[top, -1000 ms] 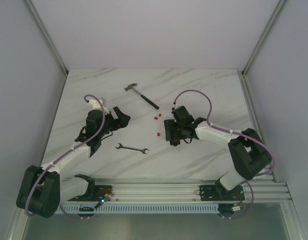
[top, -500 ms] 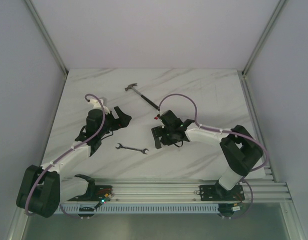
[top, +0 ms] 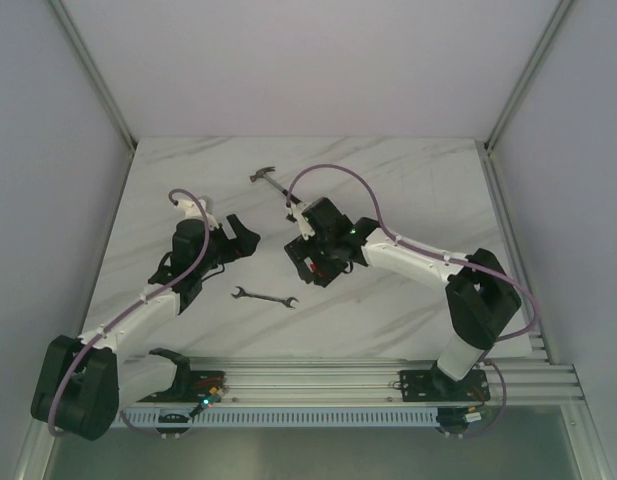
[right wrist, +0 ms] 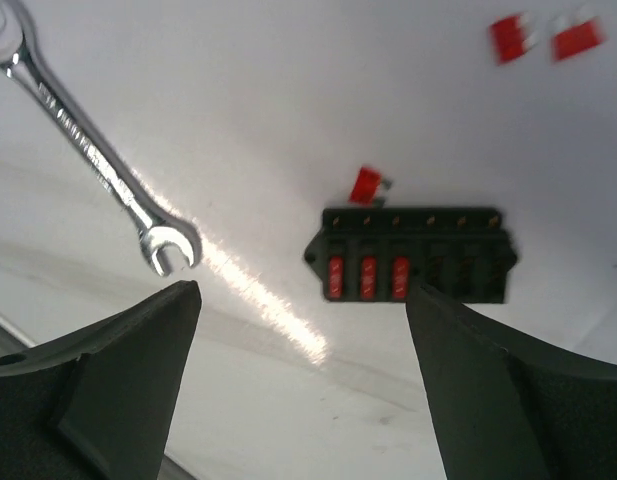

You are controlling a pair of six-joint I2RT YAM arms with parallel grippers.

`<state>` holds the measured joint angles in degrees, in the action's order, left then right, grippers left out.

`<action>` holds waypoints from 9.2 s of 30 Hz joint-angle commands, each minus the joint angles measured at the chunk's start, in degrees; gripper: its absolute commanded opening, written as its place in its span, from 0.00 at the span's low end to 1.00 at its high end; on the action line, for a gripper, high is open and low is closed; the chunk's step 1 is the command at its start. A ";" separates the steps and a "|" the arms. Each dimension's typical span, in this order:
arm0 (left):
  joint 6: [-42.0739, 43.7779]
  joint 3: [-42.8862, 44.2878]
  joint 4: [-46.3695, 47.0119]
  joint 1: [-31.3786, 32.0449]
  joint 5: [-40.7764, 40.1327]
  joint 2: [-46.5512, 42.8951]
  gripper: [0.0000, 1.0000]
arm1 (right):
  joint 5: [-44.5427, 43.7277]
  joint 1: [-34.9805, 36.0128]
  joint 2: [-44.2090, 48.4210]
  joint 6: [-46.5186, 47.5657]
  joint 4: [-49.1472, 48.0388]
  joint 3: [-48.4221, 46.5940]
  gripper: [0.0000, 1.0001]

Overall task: Snap on the fuse box
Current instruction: Adjust the fuse box base at the center of the board, then move the fuse to the center of the board, then adjust the fuse box base at the center of the board, then pick up the fuse from the center of the board.

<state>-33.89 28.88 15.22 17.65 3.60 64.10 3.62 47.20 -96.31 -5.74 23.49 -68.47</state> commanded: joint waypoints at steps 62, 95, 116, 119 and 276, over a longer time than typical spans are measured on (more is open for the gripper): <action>1.85 2.27 -4.17 0.19 2.49 2.72 1.00 | -1.64 -3.87 -20.96 9.38 3.98 -15.71 0.42; 25.54 6.27 3.61 29.17 -7.50 12.37 1.00 | -1.72 -17.32 -1.14 -1.29 -10.36 2.03 0.48; 34.27 7.72 6.64 31.84 -2.29 24.64 0.64 | 0.13 -19.90 3.46 -1.13 -13.44 8.25 0.65; 34.34 7.09 5.57 30.95 -2.16 24.02 0.58 | 1.21 -19.91 2.25 -1.03 -13.42 7.48 0.65; 1.64 1.45 0.73 13.93 -7.98 10.44 1.00 | -17.20 -9.76 -17.27 -15.57 -2.04 -7.15 0.43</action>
<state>-31.51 29.50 16.32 31.88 -3.90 74.52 -10.50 37.30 -111.55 -19.53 19.44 -74.11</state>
